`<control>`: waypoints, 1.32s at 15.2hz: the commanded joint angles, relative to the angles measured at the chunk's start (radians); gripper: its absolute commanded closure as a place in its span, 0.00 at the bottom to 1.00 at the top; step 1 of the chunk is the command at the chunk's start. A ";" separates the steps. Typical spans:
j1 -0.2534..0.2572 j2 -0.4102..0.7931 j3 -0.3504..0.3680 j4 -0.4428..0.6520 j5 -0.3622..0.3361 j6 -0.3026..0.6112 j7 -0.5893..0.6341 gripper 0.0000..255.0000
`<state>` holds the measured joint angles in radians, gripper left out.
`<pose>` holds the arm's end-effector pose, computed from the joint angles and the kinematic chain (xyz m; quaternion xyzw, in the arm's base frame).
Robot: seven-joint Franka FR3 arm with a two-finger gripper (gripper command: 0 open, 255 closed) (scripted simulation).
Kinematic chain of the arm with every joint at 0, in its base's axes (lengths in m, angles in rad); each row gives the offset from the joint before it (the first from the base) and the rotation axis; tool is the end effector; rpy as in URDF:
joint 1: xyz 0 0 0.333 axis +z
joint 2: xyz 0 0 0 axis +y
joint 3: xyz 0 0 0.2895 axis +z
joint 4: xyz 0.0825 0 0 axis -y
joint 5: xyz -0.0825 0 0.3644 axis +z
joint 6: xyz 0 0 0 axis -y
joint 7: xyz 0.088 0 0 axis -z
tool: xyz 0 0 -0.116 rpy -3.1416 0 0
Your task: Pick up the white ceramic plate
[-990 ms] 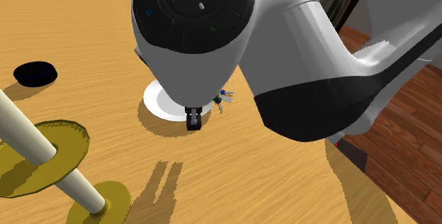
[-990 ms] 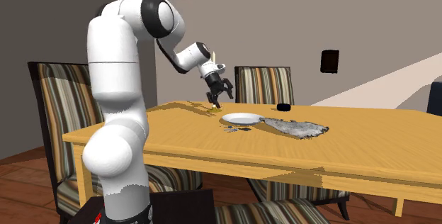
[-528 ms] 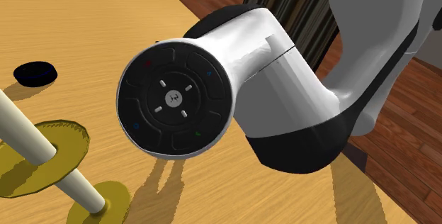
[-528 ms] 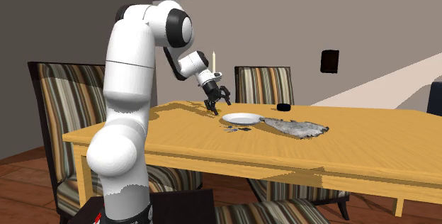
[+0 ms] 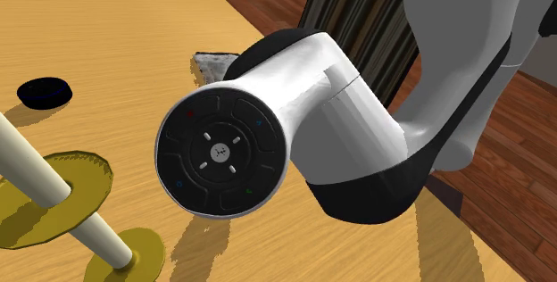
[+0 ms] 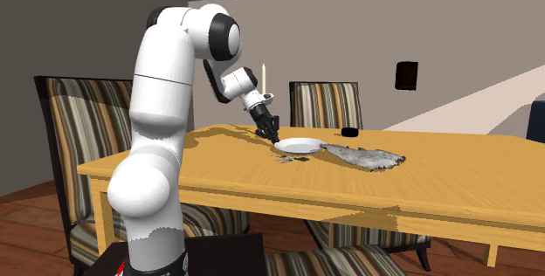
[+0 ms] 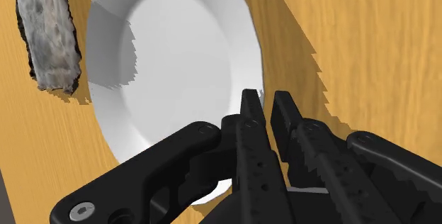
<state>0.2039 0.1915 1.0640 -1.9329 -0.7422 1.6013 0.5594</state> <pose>0.2428 0.4662 0.3981 0.8447 0.4188 0.1009 0.3176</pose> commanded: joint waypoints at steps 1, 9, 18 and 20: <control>0.000 0.000 0.000 0.000 0.000 0.000 0.000 1.00; -0.009 -0.023 0.006 0.020 0.018 -0.019 -0.029 1.00; -0.021 -0.075 0.015 0.098 0.058 -0.088 -0.108 1.00; -0.022 -0.083 0.017 0.118 0.064 -0.105 -0.124 1.00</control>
<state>0.1816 0.1124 1.0794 -1.8239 -0.6814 1.5046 0.4419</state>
